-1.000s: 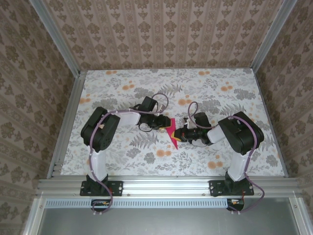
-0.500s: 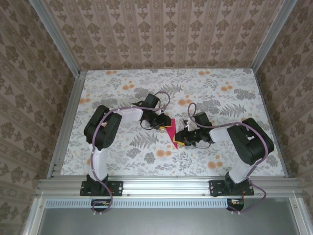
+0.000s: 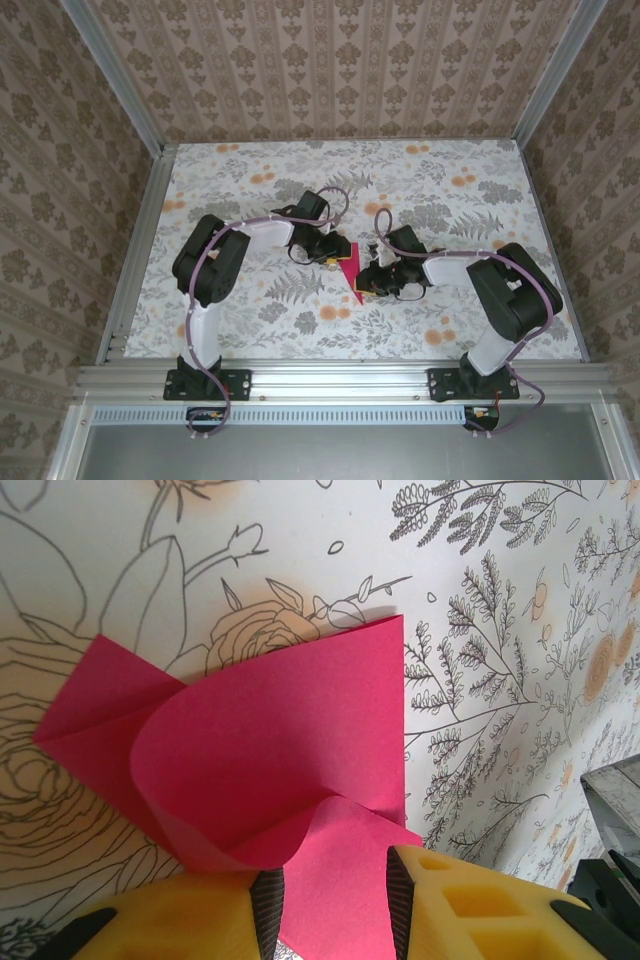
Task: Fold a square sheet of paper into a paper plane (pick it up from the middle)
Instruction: Fold the wing for the fifth time at the center of the table.
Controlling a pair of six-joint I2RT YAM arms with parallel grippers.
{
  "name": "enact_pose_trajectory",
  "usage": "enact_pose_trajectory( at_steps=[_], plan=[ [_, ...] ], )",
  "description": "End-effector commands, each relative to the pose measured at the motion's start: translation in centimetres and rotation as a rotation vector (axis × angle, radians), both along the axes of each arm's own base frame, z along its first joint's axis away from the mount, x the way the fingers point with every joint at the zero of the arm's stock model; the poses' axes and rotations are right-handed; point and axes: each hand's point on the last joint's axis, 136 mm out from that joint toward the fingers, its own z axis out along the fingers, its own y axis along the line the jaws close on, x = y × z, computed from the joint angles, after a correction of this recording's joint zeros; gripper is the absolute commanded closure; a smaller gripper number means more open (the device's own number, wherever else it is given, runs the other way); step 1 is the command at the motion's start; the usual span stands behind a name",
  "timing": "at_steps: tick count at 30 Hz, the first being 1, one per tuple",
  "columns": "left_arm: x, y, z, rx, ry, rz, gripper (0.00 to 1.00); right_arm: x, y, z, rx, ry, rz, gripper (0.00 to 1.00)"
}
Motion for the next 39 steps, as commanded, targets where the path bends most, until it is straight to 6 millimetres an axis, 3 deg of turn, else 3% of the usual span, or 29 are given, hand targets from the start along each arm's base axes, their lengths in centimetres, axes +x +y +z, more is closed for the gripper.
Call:
enact_pose_trajectory(
  at_steps=[1,8,14,23,32,39],
  plan=[
    [-2.2,3.2,-5.6,0.199,0.115,0.039,0.63,-0.4,-0.2,-0.3,-0.042,0.006,0.01,0.85],
    [-2.1,3.4,-5.9,0.206,0.121,0.052,0.63,-1.4,-1.1,-1.7,-0.084,0.054,-0.007,0.95],
    [-2.1,3.8,-6.3,0.218,0.133,0.064,0.63,-2.8,-1.7,-2.7,-0.105,0.107,-0.007,0.94],
    [-2.1,4.2,-6.7,0.228,0.146,0.073,0.62,-3.7,-2.7,-1.8,-0.15,0.109,-0.005,0.88],
    [-2.1,4.2,-6.9,0.227,0.151,0.072,0.62,-4.2,-3.4,-3.1,-0.199,0.137,-0.007,0.95],
    [-2.1,4.3,-7.0,0.227,0.154,0.074,0.62,-4.9,-4.3,-3.8,-0.255,0.16,-0.005,0.94]
  ],
)
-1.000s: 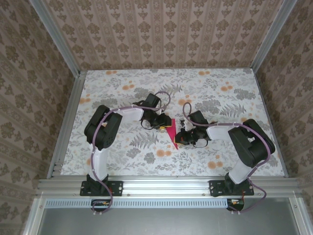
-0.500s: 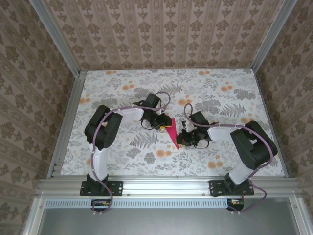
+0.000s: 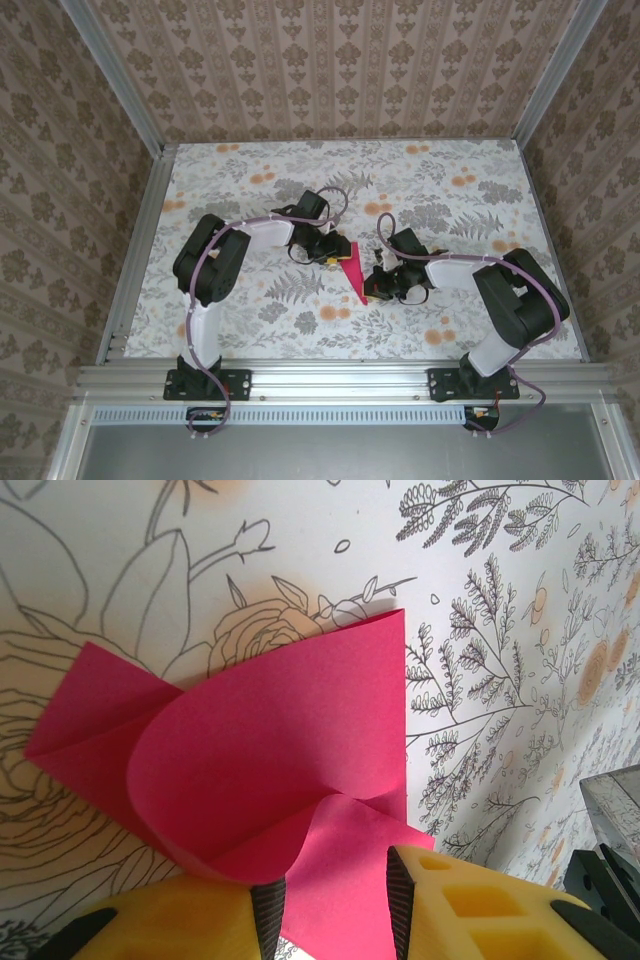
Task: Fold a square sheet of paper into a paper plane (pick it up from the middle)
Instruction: Fold the wing for the fifth time at the center of the table.
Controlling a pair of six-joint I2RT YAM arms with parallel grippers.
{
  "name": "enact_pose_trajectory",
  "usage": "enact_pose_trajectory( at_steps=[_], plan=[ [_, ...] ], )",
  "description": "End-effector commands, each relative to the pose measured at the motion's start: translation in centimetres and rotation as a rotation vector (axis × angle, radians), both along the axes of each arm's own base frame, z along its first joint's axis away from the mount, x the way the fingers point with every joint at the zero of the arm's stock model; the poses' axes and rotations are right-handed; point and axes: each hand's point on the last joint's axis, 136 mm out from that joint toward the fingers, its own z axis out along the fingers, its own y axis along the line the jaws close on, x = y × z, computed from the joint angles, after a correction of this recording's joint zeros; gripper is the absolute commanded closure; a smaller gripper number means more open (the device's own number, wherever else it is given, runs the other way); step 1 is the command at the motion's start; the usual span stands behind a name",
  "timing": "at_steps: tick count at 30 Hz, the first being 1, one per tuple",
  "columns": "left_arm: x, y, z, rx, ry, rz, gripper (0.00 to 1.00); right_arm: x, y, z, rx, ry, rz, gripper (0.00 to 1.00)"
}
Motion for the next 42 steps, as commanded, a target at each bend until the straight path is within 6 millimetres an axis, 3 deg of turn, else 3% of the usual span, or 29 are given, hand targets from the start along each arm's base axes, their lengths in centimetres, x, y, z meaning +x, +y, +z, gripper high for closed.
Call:
enact_pose_trajectory(
  at_steps=[1,4,9,14,19,22,25,31,42],
  plan=[
    [-2.2,4.2,-7.0,0.233,0.129,0.049,0.62,-3.8,-2.4,-2.8,-0.135,0.144,0.015,0.93],
    [-2.3,4.2,-7.0,0.231,0.131,0.048,0.62,-3.2,-1.9,-1.3,-0.103,0.11,0.017,0.86],
    [-2.3,4.1,-6.9,0.226,0.131,0.043,0.62,-0.9,-1.4,3.6,-0.083,-0.033,0.008,0.75],
    [-2.3,3.8,-6.8,0.216,0.129,0.04,0.62,0.4,-0.9,5.0,-0.108,-0.09,0.036,0.74],
    [-2.3,3.8,-6.8,0.216,0.131,0.039,0.63,1.6,2.3,5.9,-0.069,-0.13,0.096,0.76],
    [-2.3,3.7,-6.8,0.213,0.132,0.039,0.63,2.0,4.2,5.3,-0.033,-0.119,0.12,0.81],
    [-2.4,3.7,-6.8,0.213,0.133,0.039,0.63,2.0,4.8,3.9,-0.03,-0.088,0.13,0.85],
    [-2.4,3.8,-6.9,0.219,0.135,0.037,0.63,1.4,4.0,1.8,-0.07,-0.052,0.119,0.85],
    [-2.5,4.1,-7.1,0.227,0.137,0.037,0.63,0.2,2.0,-0.3,-0.096,0.002,0.09,0.85]
  ],
)
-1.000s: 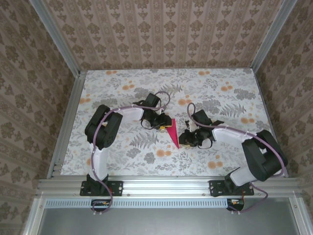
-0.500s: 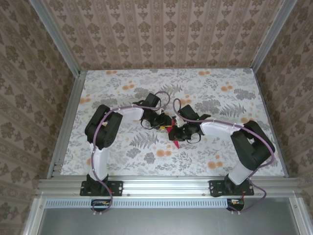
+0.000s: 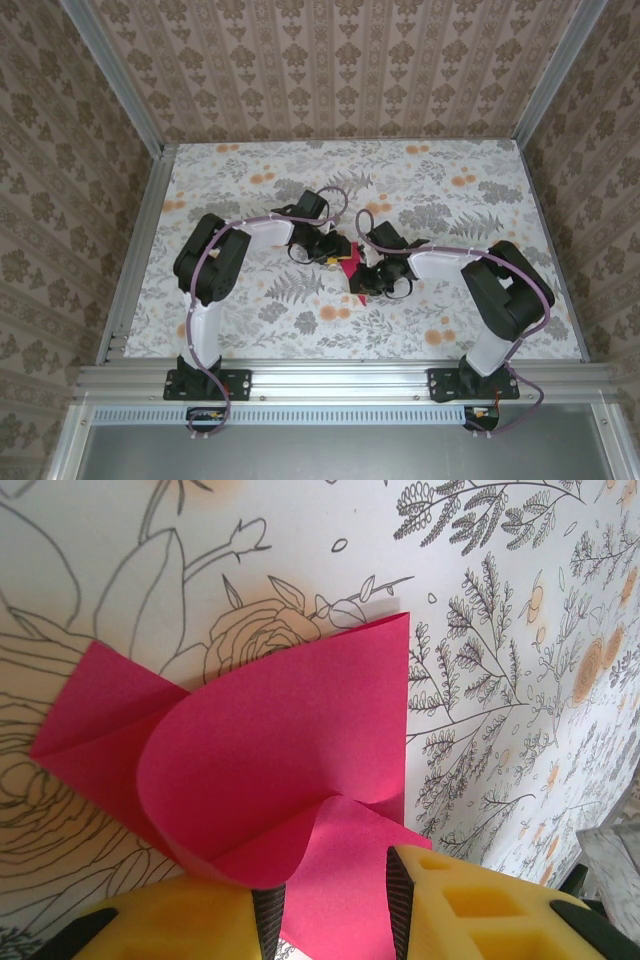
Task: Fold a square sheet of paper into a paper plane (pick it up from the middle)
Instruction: Fold the wing for the fifth time at the center of the table.
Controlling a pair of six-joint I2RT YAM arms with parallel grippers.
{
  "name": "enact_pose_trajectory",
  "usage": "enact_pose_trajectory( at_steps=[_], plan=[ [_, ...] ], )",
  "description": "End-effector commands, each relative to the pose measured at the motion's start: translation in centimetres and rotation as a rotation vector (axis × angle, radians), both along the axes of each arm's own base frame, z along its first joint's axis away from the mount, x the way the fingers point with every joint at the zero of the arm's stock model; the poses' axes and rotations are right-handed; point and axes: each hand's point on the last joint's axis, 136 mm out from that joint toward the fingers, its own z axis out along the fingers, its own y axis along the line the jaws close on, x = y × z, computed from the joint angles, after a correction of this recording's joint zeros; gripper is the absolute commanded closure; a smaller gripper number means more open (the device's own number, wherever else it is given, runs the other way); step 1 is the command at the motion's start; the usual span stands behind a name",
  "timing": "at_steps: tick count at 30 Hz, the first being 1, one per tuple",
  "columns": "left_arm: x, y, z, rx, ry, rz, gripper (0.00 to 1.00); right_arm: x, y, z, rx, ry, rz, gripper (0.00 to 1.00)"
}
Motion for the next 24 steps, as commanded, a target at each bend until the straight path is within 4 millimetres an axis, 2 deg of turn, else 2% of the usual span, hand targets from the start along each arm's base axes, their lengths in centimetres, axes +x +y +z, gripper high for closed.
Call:
enact_pose_trajectory(
  at_steps=[1,11,19,21,24],
  plan=[
    [-2.4,4.2,-7.2,0.237,0.128,0.042,0.63,-0.9,-1.0,-1.0,-0.02,0.036,-0.011,0.85],
    [-2.4,4.3,-7.2,0.24,0.13,0.044,0.63,-1.9,-1.2,-1.8,0.003,0.074,-0.013,0.85],
    [-2.4,4.3,-6.9,0.232,0.125,0.041,0.63,-0.4,0.2,3.1,0.133,-0.033,-0.008,0.81],
    [-2.4,4.3,-6.9,0.232,0.125,0.042,0.63,-0.2,0.0,3.0,0.128,-0.037,-0.008,0.81],
    [-2.5,4.3,-6.9,0.23,0.125,0.041,0.63,-0.2,-0.5,1.9,0.092,-0.02,-0.008,0.81]
  ],
)
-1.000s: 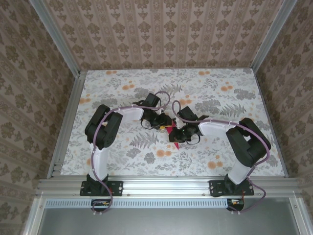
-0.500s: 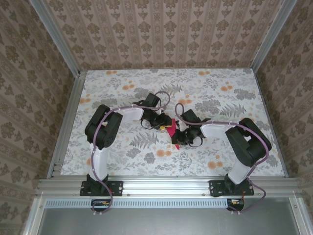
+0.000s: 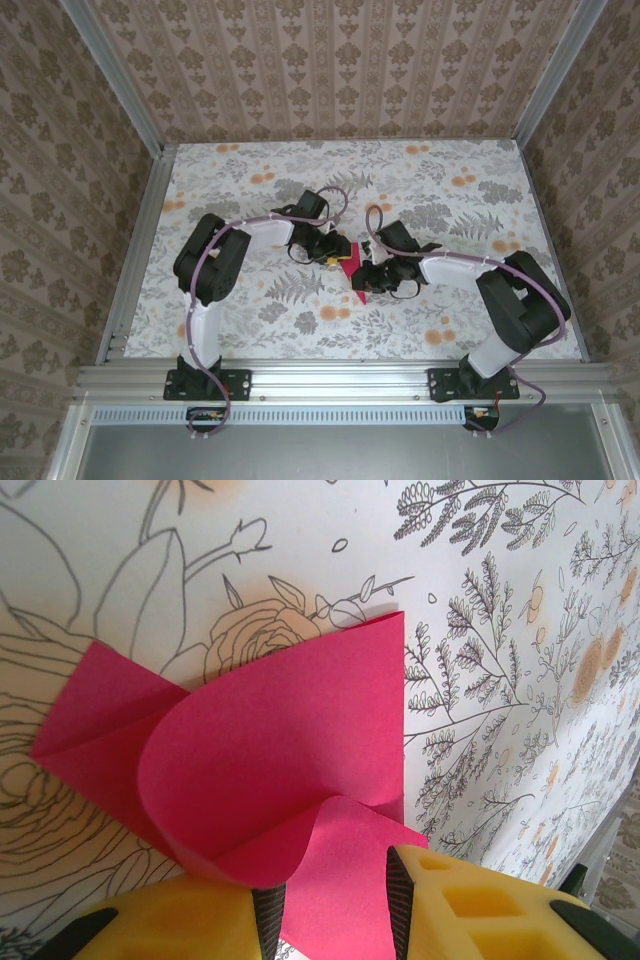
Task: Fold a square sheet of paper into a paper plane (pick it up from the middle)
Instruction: Fold the wing for the fifth time at the center of the table.
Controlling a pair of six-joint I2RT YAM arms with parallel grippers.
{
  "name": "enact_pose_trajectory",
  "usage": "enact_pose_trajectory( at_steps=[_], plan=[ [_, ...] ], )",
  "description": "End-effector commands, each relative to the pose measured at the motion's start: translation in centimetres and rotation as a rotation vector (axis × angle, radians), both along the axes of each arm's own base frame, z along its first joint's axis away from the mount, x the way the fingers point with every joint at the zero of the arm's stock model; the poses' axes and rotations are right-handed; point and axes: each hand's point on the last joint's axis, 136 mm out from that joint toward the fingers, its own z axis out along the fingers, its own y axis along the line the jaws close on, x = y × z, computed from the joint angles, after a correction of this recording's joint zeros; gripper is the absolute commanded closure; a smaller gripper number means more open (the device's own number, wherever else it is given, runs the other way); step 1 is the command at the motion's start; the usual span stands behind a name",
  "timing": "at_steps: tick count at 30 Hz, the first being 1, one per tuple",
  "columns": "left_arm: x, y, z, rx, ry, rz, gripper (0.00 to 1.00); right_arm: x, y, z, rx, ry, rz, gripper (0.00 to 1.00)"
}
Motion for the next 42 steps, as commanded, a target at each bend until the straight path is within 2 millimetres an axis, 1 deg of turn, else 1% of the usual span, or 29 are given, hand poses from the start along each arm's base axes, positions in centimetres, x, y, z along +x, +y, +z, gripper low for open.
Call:
enact_pose_trajectory(
  at_steps=[1,6,9,18,27,29,30,34,36,38,42],
  plan=[
    [-2.5,4.3,-6.8,0.229,0.125,0.041,0.63,-0.5,-0.5,-0.9,-0.022,0.044,0.006,0.82],
    [-2.5,4.3,-6.8,0.229,0.126,0.04,0.63,-1.1,-0.4,-2.0,-0.019,0.078,0.016,0.82],
    [-2.4,4.3,-6.8,0.231,0.126,0.044,0.63,-1.5,-0.7,-2.7,-0.039,0.094,0.017,0.82],
    [-2.5,4.4,-7.0,0.236,0.128,0.045,0.63,-2.0,-1.4,-4.0,-0.08,0.125,0.012,0.83],
    [-2.5,4.7,-7.2,0.246,0.133,0.052,0.63,-2.7,-2.9,-5.5,-0.175,0.156,0.002,0.84],
    [-2.6,4.7,-7.3,0.247,0.134,0.051,0.63,-2.7,-2.9,-5.3,-0.17,0.153,0.004,0.84],
    [-2.6,4.7,-7.3,0.246,0.134,0.051,0.63,-2.6,-2.7,-4.9,-0.156,0.145,0.004,0.84],
    [-2.6,4.7,-7.3,0.246,0.135,0.05,0.63,-1.8,-1.2,-2.0,-0.063,0.087,0.013,0.83],
    [-2.6,4.7,-7.3,0.245,0.135,0.052,0.63,-2.0,-0.6,-1.2,-0.035,0.074,0.028,0.83],
    [-2.5,4.7,-7.2,0.243,0.133,0.052,0.63,-2.5,-0.4,-1.2,-0.028,0.084,0.038,0.83],
    [-2.5,4.6,-7.2,0.242,0.134,0.052,0.63,-3.1,-1.1,-2.7,-0.064,0.118,0.027,0.83]
  ],
)
